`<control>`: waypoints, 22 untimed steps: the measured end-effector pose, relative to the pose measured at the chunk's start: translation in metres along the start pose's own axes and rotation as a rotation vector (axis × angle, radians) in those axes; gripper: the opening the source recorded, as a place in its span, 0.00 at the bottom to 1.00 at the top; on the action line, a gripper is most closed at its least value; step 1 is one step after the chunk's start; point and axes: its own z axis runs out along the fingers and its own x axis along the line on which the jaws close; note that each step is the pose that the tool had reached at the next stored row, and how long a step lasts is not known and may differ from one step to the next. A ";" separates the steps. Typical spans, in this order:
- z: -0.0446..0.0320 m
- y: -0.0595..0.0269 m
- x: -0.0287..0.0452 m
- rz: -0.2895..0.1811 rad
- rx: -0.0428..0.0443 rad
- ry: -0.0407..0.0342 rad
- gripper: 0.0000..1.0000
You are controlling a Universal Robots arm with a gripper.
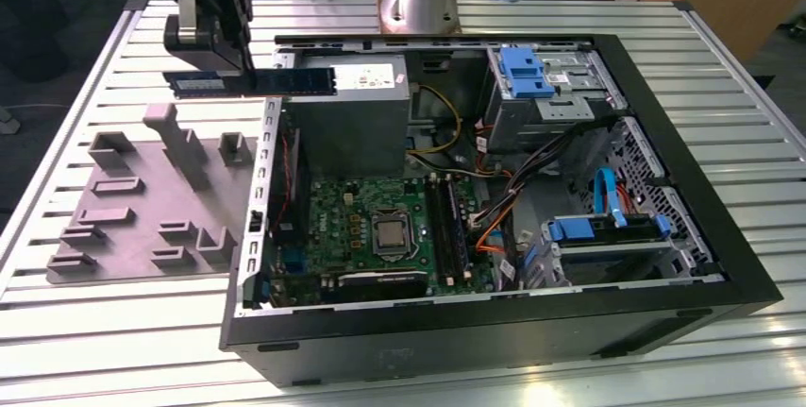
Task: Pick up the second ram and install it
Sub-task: 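Pick up the second ram and move it above second insertion slot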
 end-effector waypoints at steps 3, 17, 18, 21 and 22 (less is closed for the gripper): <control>0.0000 -0.0018 0.0000 0.000 0.0000 0.0000 0.14; -0.0002 -0.0101 -0.0002 0.000 0.0000 0.0000 0.14; -0.0002 -0.0107 -0.0002 0.000 0.0000 0.0000 0.14; -0.0003 -0.0125 -0.0002 0.000 0.0000 0.0000 0.14; -0.0003 -0.0131 -0.0002 0.000 0.0000 0.0000 0.14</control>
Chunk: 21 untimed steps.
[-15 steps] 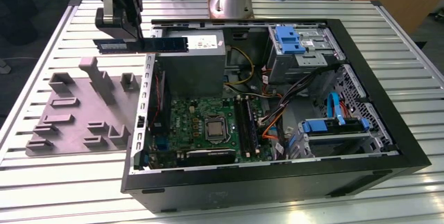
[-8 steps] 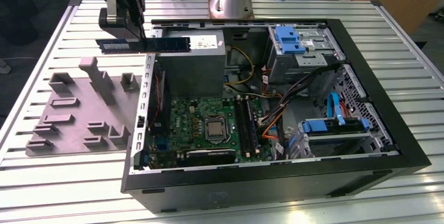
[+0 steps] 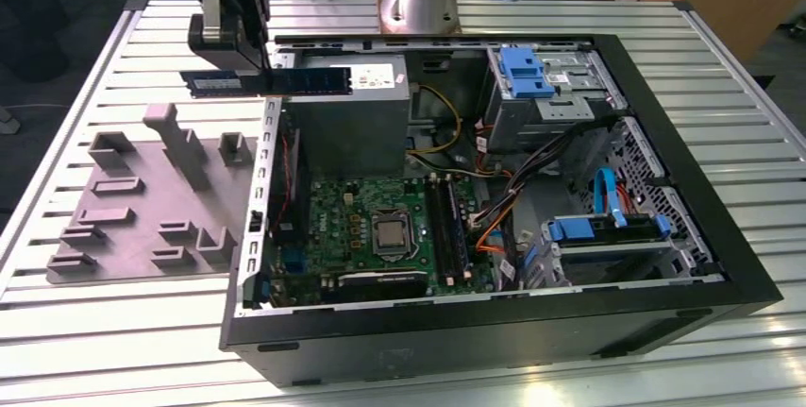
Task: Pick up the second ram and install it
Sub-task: 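Pick up the second ram and move it above second insertion slot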
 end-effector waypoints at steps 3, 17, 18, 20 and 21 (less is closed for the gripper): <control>0.0000 -0.0018 0.0000 0.000 0.0000 0.0000 0.14; -0.0002 -0.0107 -0.0002 0.000 0.0000 0.0000 0.14; -0.0002 -0.0115 -0.0002 0.000 0.0000 -0.0001 0.14; -0.0003 -0.0131 -0.0002 0.000 0.0000 0.0000 0.14; -0.0003 -0.0138 -0.0002 0.000 0.0000 0.0000 0.14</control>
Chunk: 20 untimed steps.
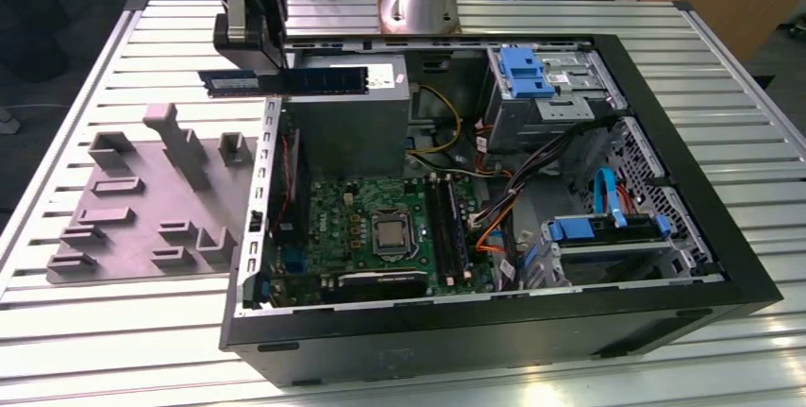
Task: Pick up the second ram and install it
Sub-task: 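Pick up the second ram and move it above second insertion slot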
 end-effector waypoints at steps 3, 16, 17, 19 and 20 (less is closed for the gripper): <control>0.0000 -0.0008 0.0000 0.000 0.0000 0.0000 0.14; -0.0001 -0.0047 -0.0001 0.000 0.0000 0.0000 0.14; -0.0001 -0.0052 -0.0001 0.000 0.0000 0.0000 0.14; -0.0002 -0.0064 -0.0001 0.000 0.0000 0.0001 0.14; -0.0002 -0.0070 -0.0001 0.000 0.0000 0.0001 0.14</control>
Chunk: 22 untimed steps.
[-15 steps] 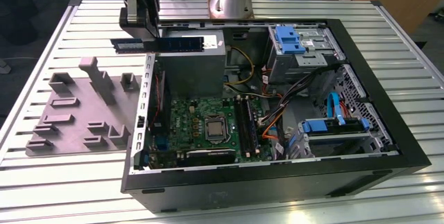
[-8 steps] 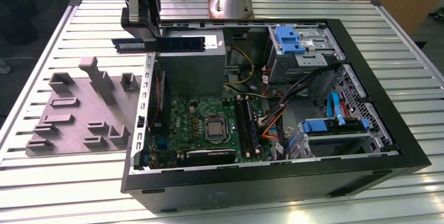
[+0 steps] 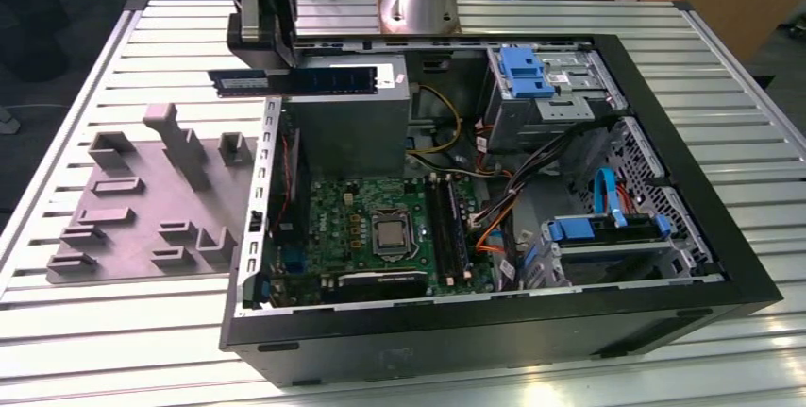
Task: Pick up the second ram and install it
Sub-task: 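Pick up the second ram and move it above second insertion slot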
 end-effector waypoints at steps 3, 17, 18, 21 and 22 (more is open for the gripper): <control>0.0000 -0.0017 0.0000 0.000 0.0000 0.0000 0.14; -0.0002 -0.0083 -0.0001 0.000 0.0000 0.0000 0.14; -0.0002 -0.0087 -0.0001 0.000 0.0000 0.0000 0.14; -0.0002 -0.0098 -0.0002 0.000 0.0000 -0.0001 0.14; -0.0002 -0.0102 -0.0002 0.000 0.0000 0.0000 0.14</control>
